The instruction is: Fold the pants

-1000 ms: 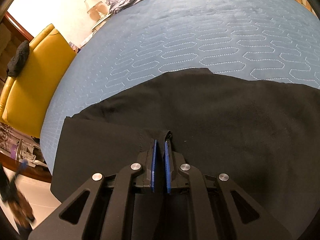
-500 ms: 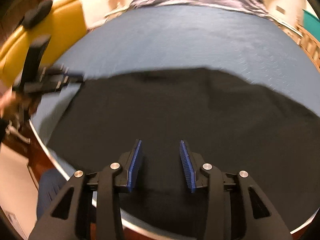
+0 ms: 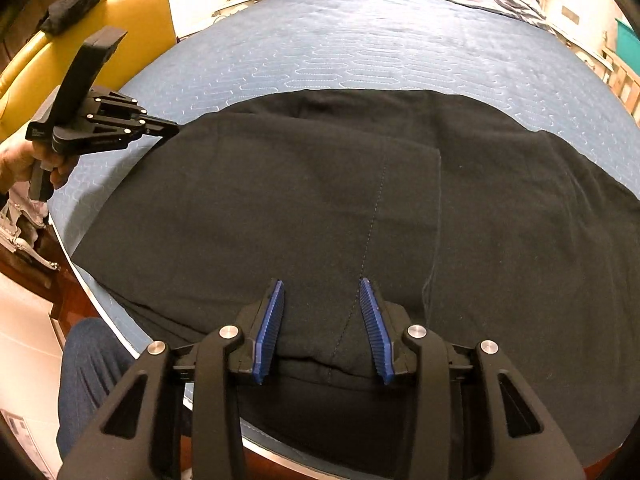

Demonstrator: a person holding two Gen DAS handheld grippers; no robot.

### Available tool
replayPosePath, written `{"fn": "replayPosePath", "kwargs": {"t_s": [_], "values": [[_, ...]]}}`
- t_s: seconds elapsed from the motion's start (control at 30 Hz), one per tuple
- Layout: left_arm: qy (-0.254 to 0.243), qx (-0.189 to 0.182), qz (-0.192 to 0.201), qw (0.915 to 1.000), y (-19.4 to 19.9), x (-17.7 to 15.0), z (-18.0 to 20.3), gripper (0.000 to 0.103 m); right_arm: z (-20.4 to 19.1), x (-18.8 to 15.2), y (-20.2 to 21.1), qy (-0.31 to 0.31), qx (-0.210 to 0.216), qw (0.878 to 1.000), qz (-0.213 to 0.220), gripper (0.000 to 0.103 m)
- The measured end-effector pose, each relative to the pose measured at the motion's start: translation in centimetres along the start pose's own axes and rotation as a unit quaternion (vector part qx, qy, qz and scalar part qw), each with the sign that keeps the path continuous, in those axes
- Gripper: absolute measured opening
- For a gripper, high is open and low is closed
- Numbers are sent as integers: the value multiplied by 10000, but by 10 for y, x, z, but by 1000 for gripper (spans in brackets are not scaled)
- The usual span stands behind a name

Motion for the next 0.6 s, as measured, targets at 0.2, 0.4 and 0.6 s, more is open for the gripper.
{"fn": "replayPosePath", "kwargs": {"t_s": [0.2, 0.4, 0.6], "values": [[729, 424, 299, 9960, 14, 12, -48, 0, -5, -2, 0, -24, 101, 9999, -6, 42], [2133, -263, 1300, 9679, 76, -32, -33, 64, 4, -2, 15, -328, 630, 9974, 121, 59], [2895, -293, 1527, 9445, 85, -97, 46, 64, 32, -10, 33, -593, 350, 9972, 284, 66]]}}
Point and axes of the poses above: each gripper's, at about its wrist camera, not at the fingertips, and y roughly against the way its jaws point, z to its right, x to its top, the point moved 10 cm from there along -y, roughly the way its jaws point, and after that the axes turned 12 degrees about -z, right-handed, at the moved point
